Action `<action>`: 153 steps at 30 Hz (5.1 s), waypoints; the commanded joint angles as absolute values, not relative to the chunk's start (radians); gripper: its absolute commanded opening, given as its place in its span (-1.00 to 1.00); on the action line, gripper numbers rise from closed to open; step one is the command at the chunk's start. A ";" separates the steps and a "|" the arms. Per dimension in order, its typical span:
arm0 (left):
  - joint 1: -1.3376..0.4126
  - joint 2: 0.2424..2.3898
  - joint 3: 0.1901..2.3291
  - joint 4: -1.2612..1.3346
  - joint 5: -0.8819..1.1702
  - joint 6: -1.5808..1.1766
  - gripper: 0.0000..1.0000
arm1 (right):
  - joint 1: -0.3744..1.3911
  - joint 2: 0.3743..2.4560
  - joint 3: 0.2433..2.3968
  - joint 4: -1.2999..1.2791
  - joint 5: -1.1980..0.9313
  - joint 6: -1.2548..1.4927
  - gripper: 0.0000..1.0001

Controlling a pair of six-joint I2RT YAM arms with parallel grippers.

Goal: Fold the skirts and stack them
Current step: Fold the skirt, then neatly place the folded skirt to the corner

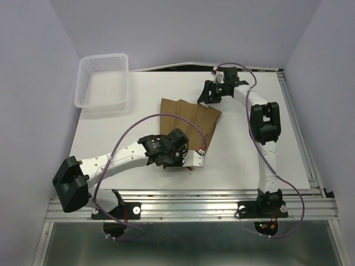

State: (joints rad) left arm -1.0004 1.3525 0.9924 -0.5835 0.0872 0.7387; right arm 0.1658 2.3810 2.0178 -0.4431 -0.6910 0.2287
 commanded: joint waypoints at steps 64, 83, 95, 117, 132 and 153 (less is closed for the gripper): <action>-0.833 1.761 1.124 -0.202 -0.100 0.968 -0.70 | 0.491 2.203 1.517 -0.241 -0.974 0.239 -0.29; -0.796 1.720 1.333 -0.396 -0.072 0.945 0.18 | 0.207 2.185 1.779 -0.265 -0.830 0.382 0.42; -0.571 1.533 1.568 -0.349 0.043 0.353 0.94 | 0.293 1.766 1.576 -0.549 -0.642 0.248 0.64; -0.311 1.256 1.328 -0.275 -0.364 -0.014 0.97 | 0.841 2.022 1.365 -0.566 -0.099 0.347 0.68; -0.311 1.220 1.312 -0.357 -0.049 0.242 0.97 | 0.330 1.888 1.011 -0.558 -0.035 -0.539 0.76; -0.311 1.226 1.339 -0.371 -0.014 0.207 0.97 | 0.225 1.617 1.332 -0.706 -0.170 -0.019 0.86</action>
State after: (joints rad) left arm -0.3122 1.2591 1.3090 -0.3904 -0.0154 0.2222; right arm 0.2291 1.6367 1.3136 -0.6247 -0.1192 -0.2256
